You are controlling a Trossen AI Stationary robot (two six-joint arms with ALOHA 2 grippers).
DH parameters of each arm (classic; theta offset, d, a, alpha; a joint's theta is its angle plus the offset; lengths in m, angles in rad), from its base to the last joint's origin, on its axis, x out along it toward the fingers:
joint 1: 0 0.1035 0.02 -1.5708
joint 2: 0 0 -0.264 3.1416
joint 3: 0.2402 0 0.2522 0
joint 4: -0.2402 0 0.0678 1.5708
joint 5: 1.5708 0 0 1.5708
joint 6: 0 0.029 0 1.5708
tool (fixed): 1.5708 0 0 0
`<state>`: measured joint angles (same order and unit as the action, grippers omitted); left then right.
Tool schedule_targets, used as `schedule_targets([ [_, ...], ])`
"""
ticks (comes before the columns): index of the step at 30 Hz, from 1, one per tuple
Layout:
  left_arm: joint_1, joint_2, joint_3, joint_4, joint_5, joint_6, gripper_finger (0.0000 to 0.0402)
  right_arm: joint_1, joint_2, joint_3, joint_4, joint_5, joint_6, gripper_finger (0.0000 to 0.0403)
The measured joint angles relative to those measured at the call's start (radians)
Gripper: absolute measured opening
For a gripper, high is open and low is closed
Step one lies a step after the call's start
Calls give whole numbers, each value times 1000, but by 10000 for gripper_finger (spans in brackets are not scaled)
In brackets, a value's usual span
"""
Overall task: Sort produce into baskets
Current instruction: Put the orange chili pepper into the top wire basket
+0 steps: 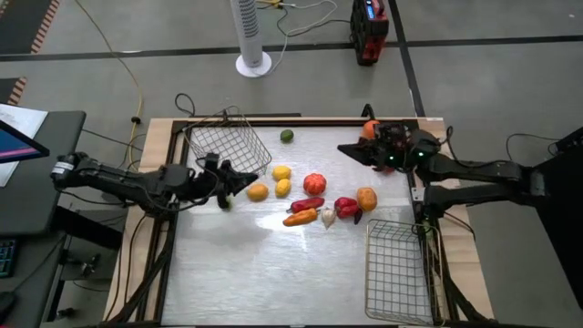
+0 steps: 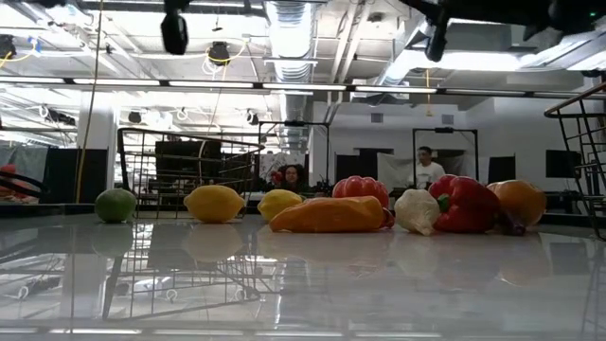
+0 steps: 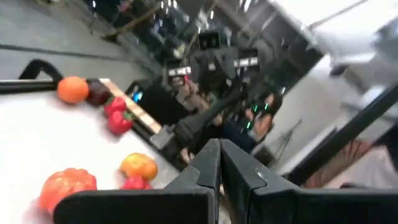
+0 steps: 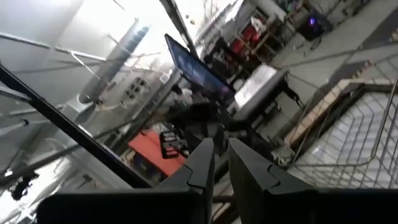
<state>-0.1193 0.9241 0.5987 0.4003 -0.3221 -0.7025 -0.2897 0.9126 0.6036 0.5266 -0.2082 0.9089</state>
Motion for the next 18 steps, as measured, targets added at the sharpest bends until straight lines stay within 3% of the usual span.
schedule_targets([
  [3, 32, 66, 102, -144, 59, 44, 0, -5, 50, 18, -4, -56, -2, 75],
  [8, 49, 189, 260, -392, 110, 67, 4, -33, 103, 63, -77, -252, -6, 75],
  [13, 49, 294, 369, -546, 162, 62, 40, -16, 102, 145, -361, -255, -166, 75],
  [18, 43, 393, 459, -626, 228, 56, 90, -1, 100, 224, -519, -238, -299, 76],
])
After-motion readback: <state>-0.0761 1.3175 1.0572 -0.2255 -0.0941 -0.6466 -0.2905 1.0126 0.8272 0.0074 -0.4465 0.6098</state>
